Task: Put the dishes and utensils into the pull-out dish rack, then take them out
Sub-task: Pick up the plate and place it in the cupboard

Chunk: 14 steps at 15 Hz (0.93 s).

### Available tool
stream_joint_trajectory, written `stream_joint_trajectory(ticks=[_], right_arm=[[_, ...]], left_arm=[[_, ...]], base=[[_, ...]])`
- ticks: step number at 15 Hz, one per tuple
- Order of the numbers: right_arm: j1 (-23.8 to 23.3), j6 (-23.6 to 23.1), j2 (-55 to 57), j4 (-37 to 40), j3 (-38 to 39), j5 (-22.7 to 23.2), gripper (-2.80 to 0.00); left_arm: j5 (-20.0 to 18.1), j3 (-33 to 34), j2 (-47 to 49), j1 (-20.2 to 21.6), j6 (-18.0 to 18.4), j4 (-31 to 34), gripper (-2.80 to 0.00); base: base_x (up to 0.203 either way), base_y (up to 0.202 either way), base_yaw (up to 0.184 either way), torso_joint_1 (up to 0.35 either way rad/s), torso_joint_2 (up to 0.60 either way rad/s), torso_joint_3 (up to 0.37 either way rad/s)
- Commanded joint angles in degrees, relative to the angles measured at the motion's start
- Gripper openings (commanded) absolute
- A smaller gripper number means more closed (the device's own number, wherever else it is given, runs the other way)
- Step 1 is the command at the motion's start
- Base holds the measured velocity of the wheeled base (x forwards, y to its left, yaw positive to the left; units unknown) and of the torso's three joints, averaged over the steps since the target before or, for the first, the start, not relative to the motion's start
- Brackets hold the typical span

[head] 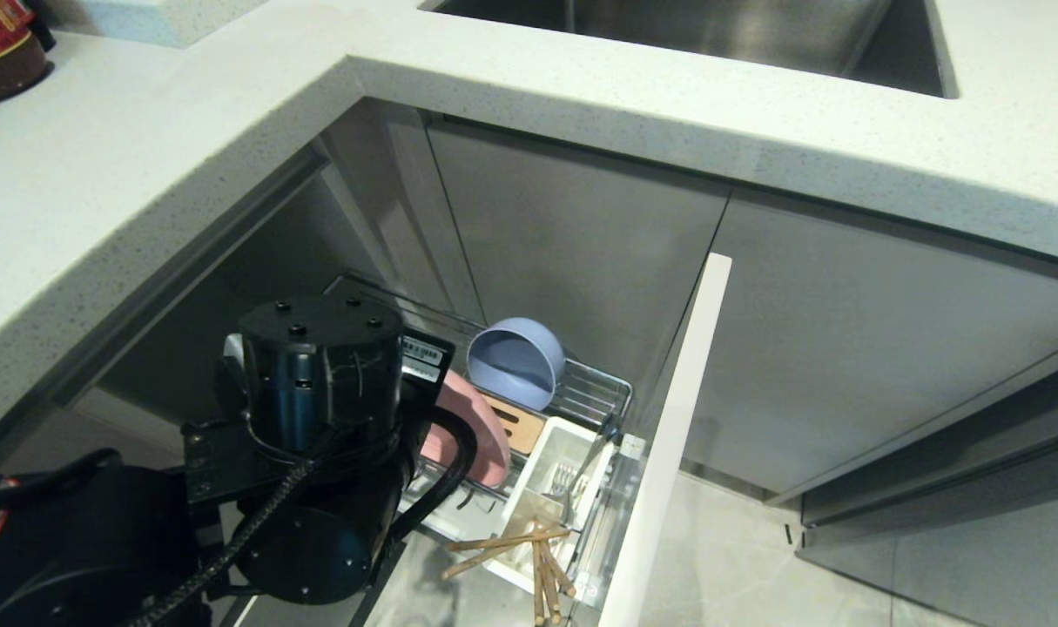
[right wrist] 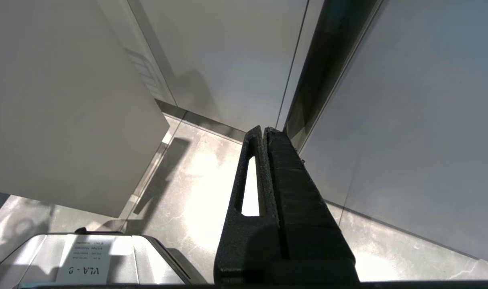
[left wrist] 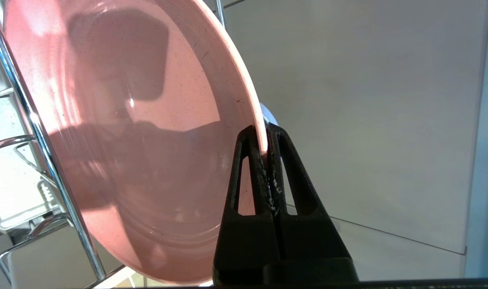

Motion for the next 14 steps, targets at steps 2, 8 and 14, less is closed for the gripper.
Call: stream_joint_trajectory(ticks=[2,8,14], right_arm=[[0.01,-0.03,0.02,-0.03,0.00,-0.01,-2.80],[0.00,-0.03,0.02,-0.01,0.00,-0.01,-2.80],[-0.01,-0.03,0.02,-0.01,0.00,-0.02,-2.80]], left_arm=[[0.42,-0.07,0.14,-0.09,-0.32,0.64,-2.80],[0.69,-0.15,-0.32,-0.46,-0.23,0.77,0.00],[1.00,-0.35,-1.32,-0.82,0.18,0.96,0.00]], base=[[0.000,0.000,0.000,0.000,0.00,0.000],[0.000,0.000,0.000,0.000,0.00,0.000],[0.000,0.000,0.000,0.000,0.00,0.000]])
